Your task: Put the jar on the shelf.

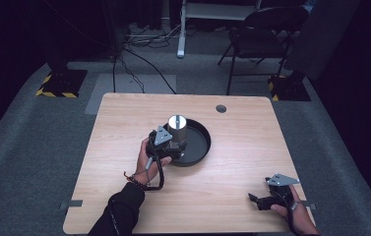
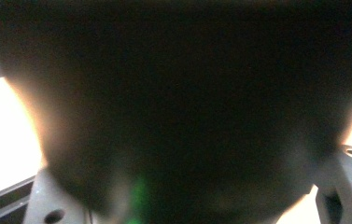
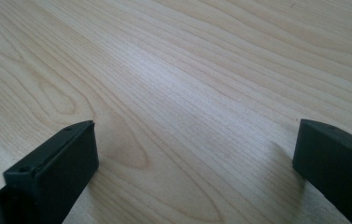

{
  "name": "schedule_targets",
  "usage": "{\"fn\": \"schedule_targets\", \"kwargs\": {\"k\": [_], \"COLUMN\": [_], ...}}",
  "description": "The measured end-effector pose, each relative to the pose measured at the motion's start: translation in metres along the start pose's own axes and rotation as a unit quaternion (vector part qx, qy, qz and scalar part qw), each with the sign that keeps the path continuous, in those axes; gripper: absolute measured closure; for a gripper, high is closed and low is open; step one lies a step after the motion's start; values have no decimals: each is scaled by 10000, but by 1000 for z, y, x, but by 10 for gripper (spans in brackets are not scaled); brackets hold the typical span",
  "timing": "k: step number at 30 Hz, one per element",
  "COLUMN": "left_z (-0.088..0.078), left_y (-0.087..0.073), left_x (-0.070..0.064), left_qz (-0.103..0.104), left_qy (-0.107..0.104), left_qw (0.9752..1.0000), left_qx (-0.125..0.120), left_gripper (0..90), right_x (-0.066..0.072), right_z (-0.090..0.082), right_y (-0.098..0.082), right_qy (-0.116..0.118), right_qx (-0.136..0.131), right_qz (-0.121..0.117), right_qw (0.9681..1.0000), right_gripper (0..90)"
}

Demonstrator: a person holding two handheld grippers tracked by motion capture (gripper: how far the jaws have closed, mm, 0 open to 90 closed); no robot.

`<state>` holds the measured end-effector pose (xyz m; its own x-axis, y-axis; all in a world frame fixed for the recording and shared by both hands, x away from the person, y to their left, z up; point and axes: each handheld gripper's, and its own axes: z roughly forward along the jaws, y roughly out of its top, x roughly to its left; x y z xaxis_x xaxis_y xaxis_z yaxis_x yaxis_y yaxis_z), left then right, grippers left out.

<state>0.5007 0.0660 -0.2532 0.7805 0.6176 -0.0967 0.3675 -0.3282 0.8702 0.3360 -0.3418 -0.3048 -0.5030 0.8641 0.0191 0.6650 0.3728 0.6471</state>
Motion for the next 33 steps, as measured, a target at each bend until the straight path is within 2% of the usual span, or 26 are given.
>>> {"fn": "schedule_targets", "kwargs": {"k": [18, 24, 33], "left_z": [6, 7, 8], "left_y": [-13, -17, -18], "left_x": [3, 5, 3], "left_qz": [-82, -139, -118], "left_qy": [-17, -7, -3], "left_qw": [9999, 9999, 9999], "left_qx": [95, 47, 33], "left_gripper": [300, 300, 296], "right_x": [0, 0, 0], "right_z": [0, 0, 0], "right_y": [0, 0, 0], "right_qy": [0, 0, 0], "right_qx": [-1, 0, -1], "right_qz": [1, 0, 0], "right_qw": [10000, 10000, 10000], "right_gripper": [0, 0, 0]}}
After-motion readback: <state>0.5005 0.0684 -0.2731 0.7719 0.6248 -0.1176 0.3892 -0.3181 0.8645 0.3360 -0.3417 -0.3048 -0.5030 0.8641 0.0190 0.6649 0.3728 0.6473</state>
